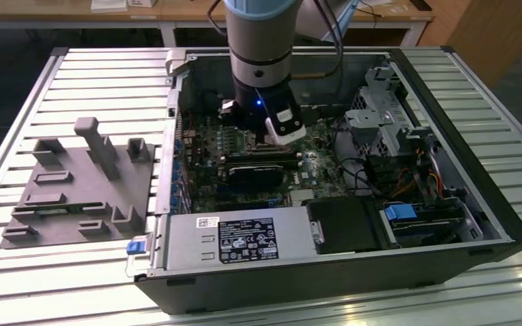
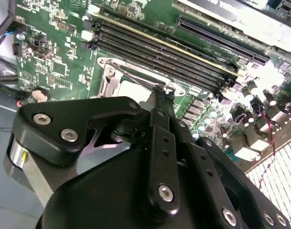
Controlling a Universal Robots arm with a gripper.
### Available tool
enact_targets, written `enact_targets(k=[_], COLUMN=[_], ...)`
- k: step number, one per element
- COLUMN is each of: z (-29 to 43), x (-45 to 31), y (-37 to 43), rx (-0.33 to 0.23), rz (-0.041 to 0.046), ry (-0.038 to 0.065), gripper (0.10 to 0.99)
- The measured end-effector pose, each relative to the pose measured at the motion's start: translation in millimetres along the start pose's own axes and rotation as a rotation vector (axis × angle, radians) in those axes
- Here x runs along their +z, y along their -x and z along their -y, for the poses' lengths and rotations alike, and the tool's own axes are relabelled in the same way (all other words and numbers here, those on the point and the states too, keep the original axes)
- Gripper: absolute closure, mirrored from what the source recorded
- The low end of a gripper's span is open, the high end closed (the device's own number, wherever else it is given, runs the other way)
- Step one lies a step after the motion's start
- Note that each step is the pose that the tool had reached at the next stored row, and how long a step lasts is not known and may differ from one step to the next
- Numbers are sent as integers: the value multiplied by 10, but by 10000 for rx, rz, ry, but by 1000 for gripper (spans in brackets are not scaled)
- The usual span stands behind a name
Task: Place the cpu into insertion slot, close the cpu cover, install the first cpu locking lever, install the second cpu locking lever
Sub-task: 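Install the second cpu locking lever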
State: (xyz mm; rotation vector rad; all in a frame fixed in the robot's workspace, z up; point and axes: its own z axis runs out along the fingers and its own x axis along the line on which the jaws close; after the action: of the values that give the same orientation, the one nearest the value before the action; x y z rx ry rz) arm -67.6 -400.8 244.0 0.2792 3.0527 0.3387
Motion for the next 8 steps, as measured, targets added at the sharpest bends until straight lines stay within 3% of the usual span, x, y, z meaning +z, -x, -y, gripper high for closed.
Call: enact_targets(k=[8], z=[29], x=[122], y=[-11], rx=[42], rz=[-193], ry=[-38], gripper=[984])
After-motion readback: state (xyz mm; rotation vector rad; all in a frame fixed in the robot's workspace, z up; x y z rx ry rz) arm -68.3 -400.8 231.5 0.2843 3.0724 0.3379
